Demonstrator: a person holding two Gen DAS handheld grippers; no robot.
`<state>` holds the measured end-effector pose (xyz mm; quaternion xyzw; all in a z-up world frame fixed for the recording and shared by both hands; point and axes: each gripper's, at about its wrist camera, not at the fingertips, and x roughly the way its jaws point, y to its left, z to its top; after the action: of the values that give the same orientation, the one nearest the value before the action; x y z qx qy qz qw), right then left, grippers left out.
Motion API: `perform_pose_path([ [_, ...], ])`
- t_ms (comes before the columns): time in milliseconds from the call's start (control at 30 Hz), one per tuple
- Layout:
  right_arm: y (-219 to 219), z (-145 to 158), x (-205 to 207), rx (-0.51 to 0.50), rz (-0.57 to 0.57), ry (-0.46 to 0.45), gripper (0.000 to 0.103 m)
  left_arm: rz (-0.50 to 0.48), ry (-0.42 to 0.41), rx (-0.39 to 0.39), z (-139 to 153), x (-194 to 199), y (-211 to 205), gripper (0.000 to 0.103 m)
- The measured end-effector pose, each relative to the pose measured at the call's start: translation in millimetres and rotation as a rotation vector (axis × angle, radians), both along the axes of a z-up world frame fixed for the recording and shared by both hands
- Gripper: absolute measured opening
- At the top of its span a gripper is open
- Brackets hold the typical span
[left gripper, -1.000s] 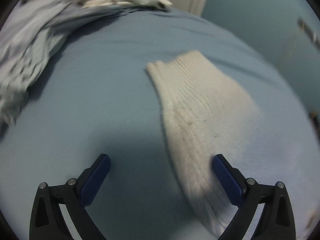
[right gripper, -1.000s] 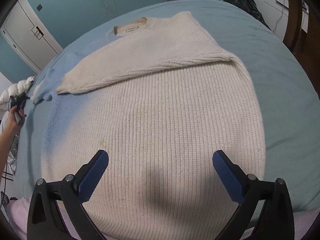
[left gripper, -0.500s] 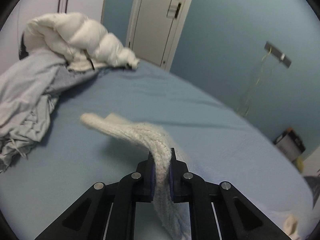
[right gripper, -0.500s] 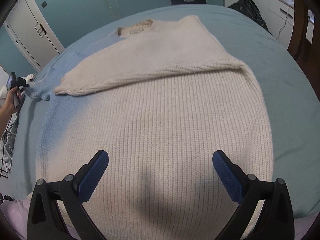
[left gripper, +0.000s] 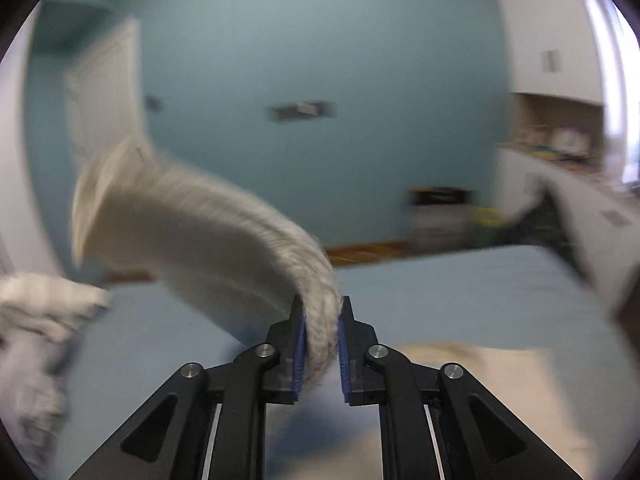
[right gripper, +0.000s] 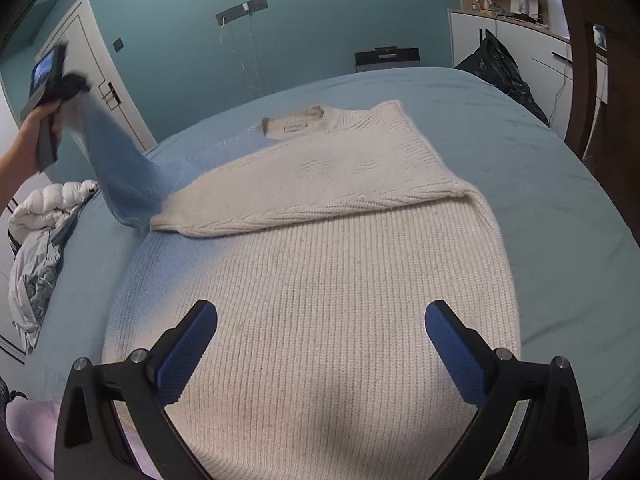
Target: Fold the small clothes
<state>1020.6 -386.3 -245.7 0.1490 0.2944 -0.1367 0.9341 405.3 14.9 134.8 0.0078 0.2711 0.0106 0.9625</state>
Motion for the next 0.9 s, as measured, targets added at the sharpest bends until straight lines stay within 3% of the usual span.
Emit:
perform_pose_path([
  [33,-4,0,-2,0.013,-0.008,-0.007,0.102,-0.12,0.065,-0.134,-6,-7,-32,0.036],
  [67,-9,-1,-4,0.03,-0.018,-0.012,0.102,-0.258,0.138,-0.32,-20,-18,-62,0.081],
  [100,-16,-3,-5,0.055,-0.034,-0.011,0.102,-0.324,0.178,-0.424,-32,-27,-80,0.103],
  [133,-25,-6,-7,0.095,-0.05,-0.006,0.102,-0.368,0.189,-0.502,-46,-43,-99,0.103],
  [167,-35,-10,-9,0.147,-0.069,-0.003,0.102,-0.386,0.209,-0.53,-63,-58,-116,0.103],
  [233,-57,-19,-16,0.25,-0.117,-0.001,0.102,-0.368,0.309,-0.502,-95,-77,-128,0.103],
  [300,-76,-27,-24,0.348,-0.173,-0.002,0.102,-0.306,0.369,-0.432,-116,-95,-121,0.103],
  [400,-97,-31,-37,0.45,-0.234,-0.026,0.102,-0.192,0.381,-0.259,-142,-137,-82,0.103],
  [533,-106,-21,-41,0.483,-0.224,-0.084,0.102,0.083,0.429,-0.083,-175,-198,-5,0.103],
  [633,-102,-16,-33,0.508,-0.16,-0.096,0.102,0.186,0.422,-0.07,-193,-228,40,0.103],
  [733,-94,-22,-22,0.534,-0.094,-0.08,0.097,0.213,0.406,-0.05,-206,-236,68,0.103],
  [900,-111,-6,56,0.606,0.027,-0.022,0.096,0.198,0.417,-0.098,-205,-226,86,0.103],
])
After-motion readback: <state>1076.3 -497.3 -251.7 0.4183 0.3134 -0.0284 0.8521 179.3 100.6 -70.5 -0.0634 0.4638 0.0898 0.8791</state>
